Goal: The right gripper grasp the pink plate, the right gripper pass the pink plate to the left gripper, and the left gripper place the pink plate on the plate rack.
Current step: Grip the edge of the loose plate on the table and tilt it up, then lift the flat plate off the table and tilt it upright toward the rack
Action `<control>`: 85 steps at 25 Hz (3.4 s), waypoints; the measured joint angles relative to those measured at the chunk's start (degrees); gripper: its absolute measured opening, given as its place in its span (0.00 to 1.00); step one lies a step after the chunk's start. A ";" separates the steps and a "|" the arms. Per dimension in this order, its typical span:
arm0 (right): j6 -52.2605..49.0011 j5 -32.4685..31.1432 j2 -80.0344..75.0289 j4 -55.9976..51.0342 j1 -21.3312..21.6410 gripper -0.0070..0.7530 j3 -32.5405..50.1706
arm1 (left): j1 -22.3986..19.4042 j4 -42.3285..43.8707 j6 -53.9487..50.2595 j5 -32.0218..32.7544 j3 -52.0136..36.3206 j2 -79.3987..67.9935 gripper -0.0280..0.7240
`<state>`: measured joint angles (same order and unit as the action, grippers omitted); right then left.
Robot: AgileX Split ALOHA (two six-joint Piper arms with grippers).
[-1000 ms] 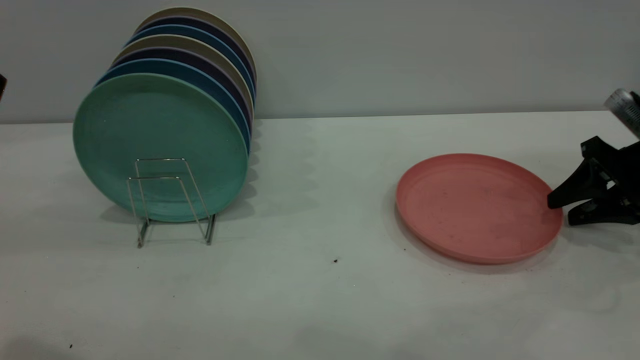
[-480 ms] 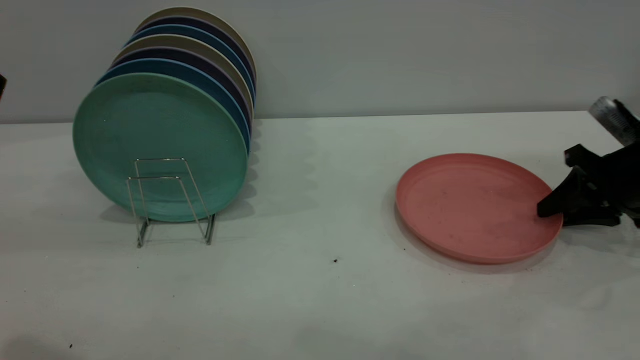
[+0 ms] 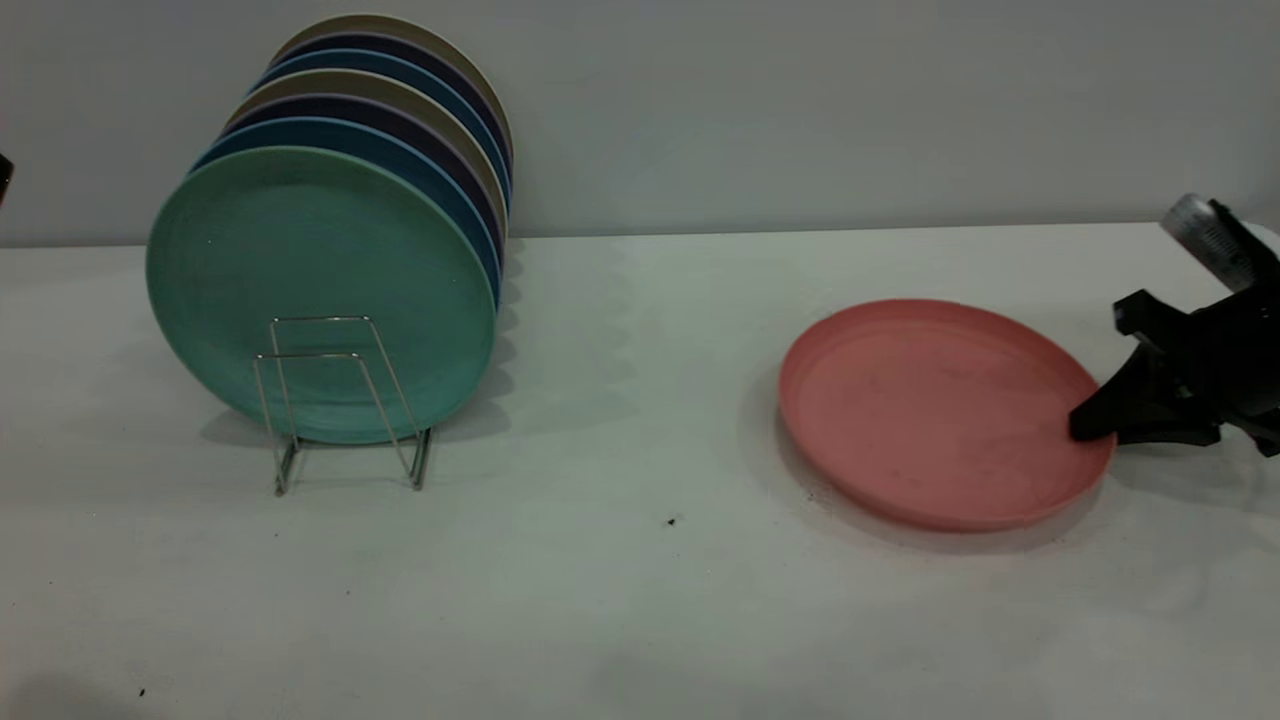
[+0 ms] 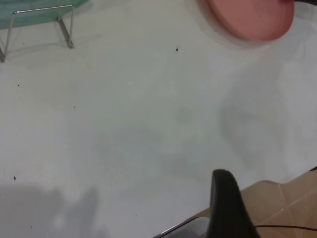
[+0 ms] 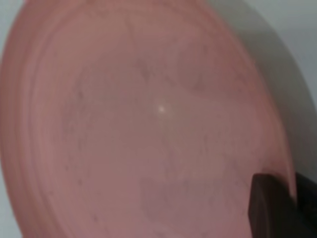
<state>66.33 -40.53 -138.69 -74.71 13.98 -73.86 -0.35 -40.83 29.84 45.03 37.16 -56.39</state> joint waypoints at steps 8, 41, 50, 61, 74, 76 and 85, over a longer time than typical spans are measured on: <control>-1.77 -6.85 3.98 6.30 2.56 0.03 0.00 | 0.00 -6.48 3.19 -0.01 0.05 -2.83 0.61; -3.27 -11.60 12.53 9.17 -20.06 0.03 0.00 | 4.92 -51.29 48.45 -5.84 0.48 -42.61 0.57; -2.07 -14.77 12.53 5.42 -22.28 0.03 0.00 | 5.26 -51.65 48.62 -7.85 0.48 -43.30 0.57; 0.50 -18.11 12.53 -0.86 -26.65 0.03 0.00 | 5.26 -53.35 48.63 -8.38 0.48 -43.30 0.55; 5.55 -20.73 12.55 -4.64 -27.12 0.19 0.00 | 5.30 -53.66 48.66 -7.44 0.60 -43.31 0.20; 5.14 -20.24 12.55 -2.33 -27.12 0.31 0.00 | 5.30 -53.09 48.78 -7.46 0.60 -43.31 0.20; 1.45 -21.73 12.55 2.02 -21.64 0.80 0.00 | 5.30 -49.25 49.66 -8.99 0.60 -43.11 0.20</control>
<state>67.78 -62.27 -126.15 -72.69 -7.66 -73.86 4.96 -90.08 79.50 36.04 37.75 -99.49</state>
